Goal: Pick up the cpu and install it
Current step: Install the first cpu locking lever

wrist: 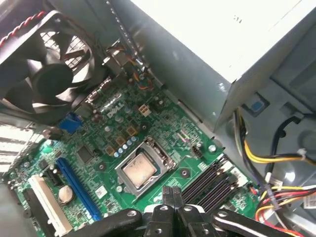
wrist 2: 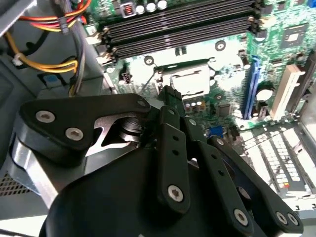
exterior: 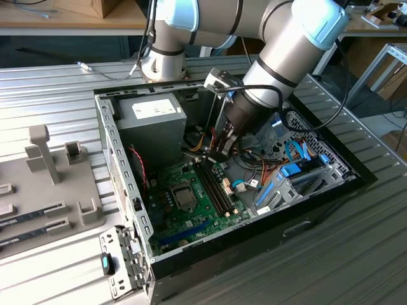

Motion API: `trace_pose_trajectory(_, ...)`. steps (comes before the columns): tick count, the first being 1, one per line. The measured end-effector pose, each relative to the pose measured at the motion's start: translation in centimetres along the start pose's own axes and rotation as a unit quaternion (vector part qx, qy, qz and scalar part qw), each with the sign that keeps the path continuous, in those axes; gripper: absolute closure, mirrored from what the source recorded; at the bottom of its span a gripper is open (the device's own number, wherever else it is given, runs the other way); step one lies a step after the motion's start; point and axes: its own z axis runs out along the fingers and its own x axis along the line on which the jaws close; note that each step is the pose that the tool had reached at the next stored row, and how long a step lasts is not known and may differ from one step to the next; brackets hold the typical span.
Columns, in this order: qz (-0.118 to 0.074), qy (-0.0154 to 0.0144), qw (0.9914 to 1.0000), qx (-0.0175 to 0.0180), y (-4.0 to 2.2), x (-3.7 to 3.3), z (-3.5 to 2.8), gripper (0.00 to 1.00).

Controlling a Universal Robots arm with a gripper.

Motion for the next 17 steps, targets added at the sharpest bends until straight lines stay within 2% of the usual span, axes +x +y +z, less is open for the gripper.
trace_pose_trajectory(1, -0.001, -0.0028, 0.99999, -0.0026, 0.18, -0.2, -0.01, 0.89)
trace_pose_trajectory(7, -0.007, -0.0148, 0.99977, -0.0135, 0.9, -1.1, 0.22, 0.89)
trace_pose_trajectory(9, -0.011, -0.0225, 0.99948, -0.0204, 1.38, -1.48, 0.47, 0.89)
trace_pose_trajectory(12, -0.017, -0.0275, 0.99915, -0.0252, 1.67, -1.49, 0.77, 0.89)
trace_pose_trajectory(14, -0.026, -0.0295, 0.99886, -0.0273, 1.7, -1.51, 0.91, 0.89)
trace_pose_trajectory(17, -0.036, -0.0346, 0.99824, -0.0321, 1.73, -1.58, 1.05, 0.89)
